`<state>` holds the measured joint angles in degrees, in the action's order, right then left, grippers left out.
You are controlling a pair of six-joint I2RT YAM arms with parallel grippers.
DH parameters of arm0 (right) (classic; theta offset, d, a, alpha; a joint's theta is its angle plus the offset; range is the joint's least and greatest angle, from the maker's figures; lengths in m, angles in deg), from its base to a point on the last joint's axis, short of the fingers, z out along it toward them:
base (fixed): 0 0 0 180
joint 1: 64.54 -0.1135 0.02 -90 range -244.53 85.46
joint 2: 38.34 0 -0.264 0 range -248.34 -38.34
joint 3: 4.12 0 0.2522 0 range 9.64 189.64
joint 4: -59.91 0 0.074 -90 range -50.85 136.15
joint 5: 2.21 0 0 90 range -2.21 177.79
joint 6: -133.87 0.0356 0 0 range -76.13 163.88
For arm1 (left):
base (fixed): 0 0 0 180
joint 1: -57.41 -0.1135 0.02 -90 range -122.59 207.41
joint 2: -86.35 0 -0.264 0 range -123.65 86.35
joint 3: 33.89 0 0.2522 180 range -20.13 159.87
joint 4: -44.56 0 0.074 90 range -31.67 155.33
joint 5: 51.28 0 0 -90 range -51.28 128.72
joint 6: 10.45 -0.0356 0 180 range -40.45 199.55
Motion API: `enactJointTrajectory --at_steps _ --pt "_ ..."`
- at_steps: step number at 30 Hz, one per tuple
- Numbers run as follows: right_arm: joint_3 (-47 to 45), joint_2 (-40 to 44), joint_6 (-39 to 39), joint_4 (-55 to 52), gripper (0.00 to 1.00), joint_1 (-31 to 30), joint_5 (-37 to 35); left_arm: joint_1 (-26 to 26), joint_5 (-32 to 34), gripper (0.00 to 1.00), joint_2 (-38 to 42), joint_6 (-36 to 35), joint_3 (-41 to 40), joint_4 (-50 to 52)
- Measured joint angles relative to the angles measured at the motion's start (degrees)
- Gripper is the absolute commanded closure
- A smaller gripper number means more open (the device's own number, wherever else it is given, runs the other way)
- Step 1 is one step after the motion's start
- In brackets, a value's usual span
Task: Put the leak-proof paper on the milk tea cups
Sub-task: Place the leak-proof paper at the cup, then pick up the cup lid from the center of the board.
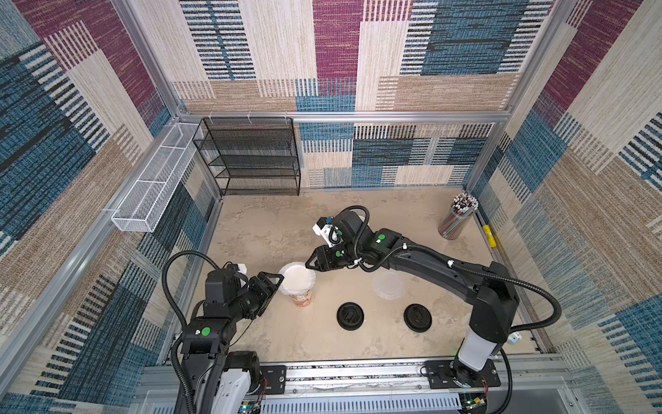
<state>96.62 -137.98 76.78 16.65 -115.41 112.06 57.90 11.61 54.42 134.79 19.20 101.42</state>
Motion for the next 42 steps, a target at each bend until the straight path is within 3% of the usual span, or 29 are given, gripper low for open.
enactJointTrajectory --at_steps 5,9,12,16,20,27,35,42 --pt "-4.61 7.23 -3.54 1.36 0.34 -0.11 -5.55 0.02 1.27 0.28 0.59 -0.2 0.74 0.68" --pt "-15.65 16.44 -9.33 4.42 0.32 -1.44 -13.51 0.02 3.02 0.28 1.36 -0.39 1.62 1.62" --pt "-25.64 22.29 -14.67 7.87 0.13 -3.69 -18.32 0.0 4.94 0.27 2.05 -0.57 2.32 2.38" --pt "-35.56 25.49 -20.15 9.38 0.14 -4.96 -20.7 0.0 7.74 0.27 3.56 -0.52 2.56 4.37" --pt "-36.92 23.78 -20.83 8.96 0.15 -5.42 -23.5 0.0 9.6 0.27 4.31 -0.42 2.67 5.53" --pt "-34.95 14.25 -14.67 4.2 0.2 -9.46 -27.45 0.0 10.73 0.27 4.46 -0.09 2.67 6.51" --pt "-32.3 8.9 -6.6 0.72 0.19 -10.4 -27.21 0.0 11.74 0.27 4.5 0.11 2.82 6.88" --pt "-29.62 6.14 -4.26 -2.73 0.25 -11.28 -26.95 0.0 11.74 0.27 4.5 0.26 2.82 6.88"
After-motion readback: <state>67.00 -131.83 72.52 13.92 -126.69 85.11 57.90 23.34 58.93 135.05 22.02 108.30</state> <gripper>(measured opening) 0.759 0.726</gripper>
